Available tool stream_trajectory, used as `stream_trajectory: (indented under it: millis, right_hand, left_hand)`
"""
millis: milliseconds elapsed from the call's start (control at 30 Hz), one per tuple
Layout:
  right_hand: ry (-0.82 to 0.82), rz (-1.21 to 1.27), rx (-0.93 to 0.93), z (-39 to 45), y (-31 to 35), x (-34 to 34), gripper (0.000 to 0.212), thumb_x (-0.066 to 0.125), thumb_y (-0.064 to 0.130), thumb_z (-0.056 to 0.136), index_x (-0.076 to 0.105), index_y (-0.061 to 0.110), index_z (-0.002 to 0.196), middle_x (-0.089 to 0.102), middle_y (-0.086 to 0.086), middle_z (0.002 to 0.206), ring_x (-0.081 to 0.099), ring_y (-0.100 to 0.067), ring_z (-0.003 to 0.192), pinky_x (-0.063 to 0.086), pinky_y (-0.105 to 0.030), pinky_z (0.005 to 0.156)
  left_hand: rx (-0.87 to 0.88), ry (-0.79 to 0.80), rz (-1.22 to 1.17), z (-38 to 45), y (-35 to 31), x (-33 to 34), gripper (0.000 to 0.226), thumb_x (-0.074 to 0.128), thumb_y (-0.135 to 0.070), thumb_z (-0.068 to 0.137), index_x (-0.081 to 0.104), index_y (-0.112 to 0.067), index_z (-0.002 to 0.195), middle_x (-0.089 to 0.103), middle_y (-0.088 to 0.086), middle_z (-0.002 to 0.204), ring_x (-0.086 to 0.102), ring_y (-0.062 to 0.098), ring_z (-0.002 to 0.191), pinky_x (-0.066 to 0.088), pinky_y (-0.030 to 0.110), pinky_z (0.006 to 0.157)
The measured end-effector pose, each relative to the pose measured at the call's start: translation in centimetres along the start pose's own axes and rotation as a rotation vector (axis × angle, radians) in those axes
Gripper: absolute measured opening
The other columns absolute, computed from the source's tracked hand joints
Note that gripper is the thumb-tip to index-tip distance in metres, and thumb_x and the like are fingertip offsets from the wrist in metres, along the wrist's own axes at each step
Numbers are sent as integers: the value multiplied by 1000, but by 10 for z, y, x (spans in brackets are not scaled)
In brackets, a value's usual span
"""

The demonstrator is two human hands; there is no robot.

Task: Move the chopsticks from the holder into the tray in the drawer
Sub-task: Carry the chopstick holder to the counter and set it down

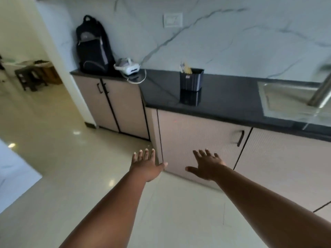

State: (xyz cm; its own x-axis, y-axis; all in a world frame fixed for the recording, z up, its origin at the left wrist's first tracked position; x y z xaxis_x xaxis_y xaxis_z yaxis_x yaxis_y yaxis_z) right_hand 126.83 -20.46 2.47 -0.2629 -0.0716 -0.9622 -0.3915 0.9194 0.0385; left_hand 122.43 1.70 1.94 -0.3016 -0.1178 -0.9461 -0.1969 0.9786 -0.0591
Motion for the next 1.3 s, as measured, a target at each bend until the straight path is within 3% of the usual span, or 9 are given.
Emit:
stream_trajectory:
  millis: [333, 600, 967, 1300]
  right_hand:
    - [-145, 29, 61, 93, -68, -73, 91, 29, 74, 88, 0, 18, 153, 1, -10, 162, 1, -31, 148, 8, -51, 119]
    - [-206, 116, 64, 214, -134, -148, 93, 29, 76, 86, -1, 21, 154, 0, -6, 163, -2, -27, 149, 8, -48, 119]
    - [-210, 173, 57, 321, -164, -180, 95, 29, 79, 84, -4, 23, 153, -2, -4, 162, -2, -27, 148, 11, -49, 117]
    - [-321, 139, 167, 408, -200, -228, 97, 33, 78, 83, -6, 23, 153, -5, -4, 162, -4, -26, 148, 9, -47, 118]
  left_hand:
    - [158, -31, -21, 118, -66, -72, 88, 15, -77, 85, -15, -25, 150, -18, 3, 159, -22, 23, 144, -20, 42, 111]
    - [78, -173, -47, 219, -80, -162, 86, 13, -76, 86, -15, -27, 150, -19, 2, 159, -22, 23, 144, -19, 43, 113]
    - [24, -147, -89, 323, -91, -187, 90, 10, -78, 84, -16, -24, 150, -17, 4, 160, -19, 26, 145, -15, 46, 114]
    - [117, -162, -174, 469, -97, -229, 92, 8, -80, 82, -14, -22, 151, -17, 7, 160, -16, 28, 146, -11, 49, 115]
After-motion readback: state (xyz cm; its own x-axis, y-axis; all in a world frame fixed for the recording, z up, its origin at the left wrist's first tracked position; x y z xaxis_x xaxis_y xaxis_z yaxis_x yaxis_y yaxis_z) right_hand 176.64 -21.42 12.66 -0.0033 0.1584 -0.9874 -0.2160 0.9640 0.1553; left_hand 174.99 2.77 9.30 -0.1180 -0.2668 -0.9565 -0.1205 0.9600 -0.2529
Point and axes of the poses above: each hand's wrist, its own z-axis towards the middle knuckle, its own x-axis out of the palm, y = z × x, the point moved 5 cm from there along z, towards the middle knuckle
